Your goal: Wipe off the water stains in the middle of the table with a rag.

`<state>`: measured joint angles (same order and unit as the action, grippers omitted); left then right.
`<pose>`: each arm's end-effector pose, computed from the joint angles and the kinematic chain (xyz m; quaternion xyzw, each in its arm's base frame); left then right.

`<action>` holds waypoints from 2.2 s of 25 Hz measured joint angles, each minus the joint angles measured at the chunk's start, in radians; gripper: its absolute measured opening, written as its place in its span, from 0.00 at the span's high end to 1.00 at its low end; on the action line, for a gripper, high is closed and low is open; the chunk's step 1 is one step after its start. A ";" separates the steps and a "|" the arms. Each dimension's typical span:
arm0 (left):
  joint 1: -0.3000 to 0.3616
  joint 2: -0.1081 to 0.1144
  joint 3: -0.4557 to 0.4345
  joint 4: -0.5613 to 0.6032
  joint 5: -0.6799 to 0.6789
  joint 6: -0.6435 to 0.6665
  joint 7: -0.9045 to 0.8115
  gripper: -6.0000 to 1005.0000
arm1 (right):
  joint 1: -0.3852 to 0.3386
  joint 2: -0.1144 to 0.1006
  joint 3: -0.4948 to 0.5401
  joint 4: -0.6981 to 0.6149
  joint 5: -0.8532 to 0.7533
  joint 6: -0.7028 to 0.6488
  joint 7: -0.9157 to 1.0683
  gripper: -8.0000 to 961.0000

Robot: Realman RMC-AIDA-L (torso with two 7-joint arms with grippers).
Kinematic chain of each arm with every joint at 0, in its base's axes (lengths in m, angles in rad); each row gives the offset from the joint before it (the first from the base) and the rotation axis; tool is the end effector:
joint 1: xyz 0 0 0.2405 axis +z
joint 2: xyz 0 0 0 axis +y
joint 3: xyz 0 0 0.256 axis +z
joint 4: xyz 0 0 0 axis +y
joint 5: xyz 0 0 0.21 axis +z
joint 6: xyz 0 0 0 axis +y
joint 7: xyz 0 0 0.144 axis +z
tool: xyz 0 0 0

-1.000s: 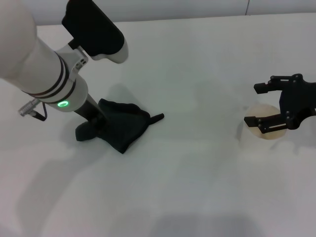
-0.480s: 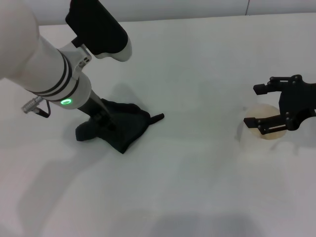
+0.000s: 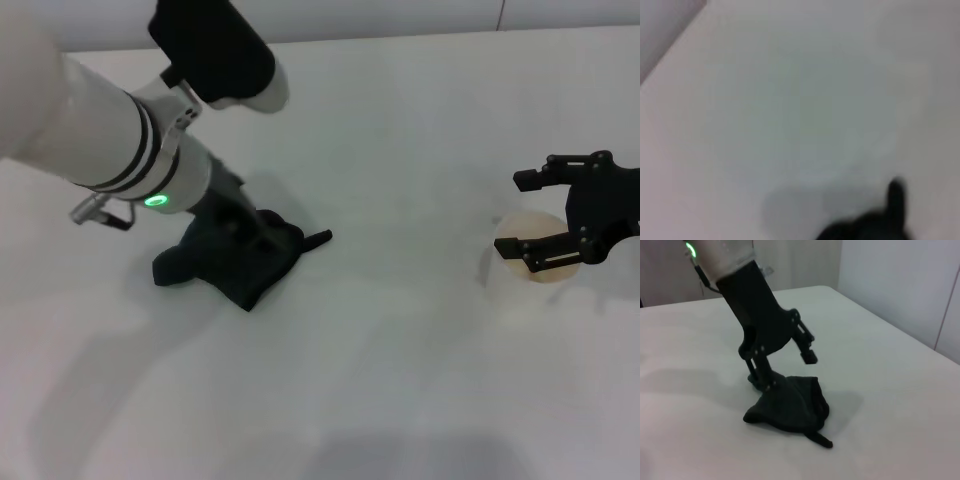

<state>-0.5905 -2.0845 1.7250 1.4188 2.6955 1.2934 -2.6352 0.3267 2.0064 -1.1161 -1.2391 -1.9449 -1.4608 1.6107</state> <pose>-0.1434 0.3558 -0.0464 -0.9365 -0.1783 0.1860 0.2380 0.2366 0.3283 0.0503 -0.9745 0.1005 0.0881 0.1805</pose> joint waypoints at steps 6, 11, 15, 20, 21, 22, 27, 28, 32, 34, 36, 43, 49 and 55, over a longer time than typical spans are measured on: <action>0.133 0.002 -0.135 0.167 -0.280 -0.062 0.089 0.13 | -0.001 0.000 0.002 -0.003 0.000 -0.002 0.000 0.09; 0.210 0.005 -0.282 0.173 -0.498 -0.032 0.112 0.13 | -0.001 -0.001 0.009 -0.008 0.000 -0.018 0.000 0.09; 0.287 0.006 -0.387 0.111 -0.674 0.009 0.222 0.14 | 0.000 -0.002 0.009 -0.010 0.000 -0.019 0.000 0.09; 0.343 0.006 -0.555 -0.080 -0.899 0.174 0.511 0.14 | 0.000 -0.001 0.009 -0.010 0.000 -0.026 0.000 0.09; 0.347 0.006 -0.577 -0.111 -0.919 0.196 0.543 0.14 | -0.001 -0.001 0.009 -0.010 0.000 -0.026 0.000 0.09; 0.348 0.007 -0.610 -0.160 -0.921 0.218 0.577 0.14 | -0.002 0.000 0.009 -0.010 0.000 -0.026 0.001 0.09; 0.346 0.006 -0.674 -0.288 -0.801 0.178 0.695 0.14 | -0.001 0.000 0.011 -0.005 0.000 -0.022 0.001 0.09; 0.346 0.006 -0.673 -0.301 -0.793 0.159 0.722 0.14 | -0.001 0.000 0.011 -0.004 0.000 -0.021 0.001 0.09; 0.339 0.004 -0.667 -0.376 -0.808 0.086 0.865 0.14 | 0.000 0.000 0.011 0.001 0.000 -0.018 0.001 0.09; 0.333 0.003 -0.666 -0.405 -0.843 0.072 0.939 0.14 | 0.000 0.000 0.012 0.003 0.000 -0.017 0.001 0.09; 0.325 0.002 -0.664 -0.431 -0.875 0.074 0.994 0.14 | 0.000 0.000 0.012 0.004 0.000 -0.017 0.000 0.09; 0.299 0.007 -0.668 -0.578 -0.962 0.128 1.191 0.14 | -0.003 0.001 0.005 0.007 0.000 -0.015 -0.002 0.09; 0.323 0.010 -0.699 -0.584 -0.967 0.200 1.208 0.14 | -0.008 0.002 0.002 0.003 0.003 -0.024 -0.001 0.09; 0.325 0.017 -0.724 -0.595 -0.950 0.215 1.202 0.14 | -0.005 0.002 -0.001 0.000 0.001 -0.051 -0.003 0.09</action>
<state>-0.2655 -2.0679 1.0014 0.8240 1.7451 1.5083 -1.4335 0.3213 2.0080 -1.1168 -1.2391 -1.9435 -1.5117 1.6076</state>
